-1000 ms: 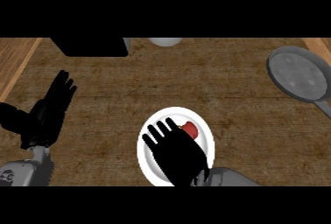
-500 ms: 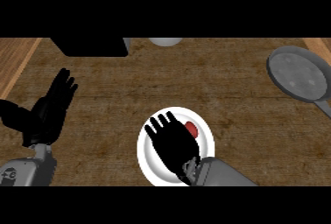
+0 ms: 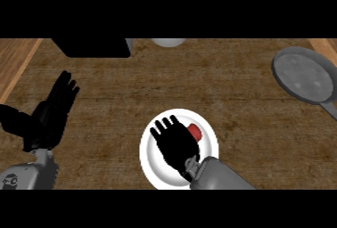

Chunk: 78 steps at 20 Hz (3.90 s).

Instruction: Pick the squash from the plate and place it in the pan

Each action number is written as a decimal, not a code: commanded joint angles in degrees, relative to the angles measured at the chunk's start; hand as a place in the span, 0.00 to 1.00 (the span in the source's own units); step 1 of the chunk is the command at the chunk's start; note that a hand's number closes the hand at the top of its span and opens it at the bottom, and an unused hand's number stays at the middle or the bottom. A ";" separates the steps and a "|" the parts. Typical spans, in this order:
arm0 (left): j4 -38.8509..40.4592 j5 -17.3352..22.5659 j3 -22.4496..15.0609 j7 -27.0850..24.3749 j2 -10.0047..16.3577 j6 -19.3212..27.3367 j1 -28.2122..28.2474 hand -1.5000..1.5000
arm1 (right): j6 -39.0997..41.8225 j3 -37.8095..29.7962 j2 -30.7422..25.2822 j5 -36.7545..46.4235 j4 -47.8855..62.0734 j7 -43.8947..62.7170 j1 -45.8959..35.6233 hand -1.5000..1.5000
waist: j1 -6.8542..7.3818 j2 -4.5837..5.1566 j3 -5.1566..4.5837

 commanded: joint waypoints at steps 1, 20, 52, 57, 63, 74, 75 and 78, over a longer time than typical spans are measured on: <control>5.31 -0.88 1.20 -3.12 -1.34 -0.59 -2.56 0.50 | -3.00 -1.52 0.77 3.09 4.93 -4.51 0.00 0.00 | -0.15 0.05 -0.01; 3.76 -1.78 3.07 -1.75 -1.18 -3.85 -1.95 0.50 | -18.44 4.94 2.45 -4.30 21.34 -10.40 -5.41 1.00 | 0.29 0.08 0.00; -2.77 -4.07 2.05 2.36 -3.17 -1.81 1.16 0.50 | -22.08 -34.28 -25.78 -9.15 -17.36 4.67 -1.56 1.00 | -0.43 -0.19 0.00; 0.69 -4.29 2.09 0.19 -3.50 -2.72 -0.39 0.50 | -28.98 -42.58 -27.21 -9.78 -3.87 -1.97 -5.39 1.00 | 0.02 0.06 0.01; -1.25 -2.82 3.88 2.43 -1.11 -4.19 -2.10 0.50 | -34.50 -52.48 -33.24 -14.06 11.56 -13.82 -7.94 1.00 | 0.57 0.23 0.05; -0.99 -3.19 1.78 3.31 -4.22 -3.03 -3.52 0.50 | -48.28 -61.12 -38.67 -15.56 47.38 -36.45 -16.53 1.00 | 2.60 1.07 0.21; 1.64 -2.24 3.74 1.45 -2.47 -4.75 -4.09 0.50 | -48.07 -61.80 -38.65 -16.77 49.48 -39.42 -17.20 1.00 | 2.16 1.01 0.16; 3.88 -3.87 2.39 -2.63 -4.23 -4.36 -3.02 0.50 | -48.47 -62.39 -38.55 -17.04 55.27 -43.35 -20.37 1.00 | 2.57 1.27 0.18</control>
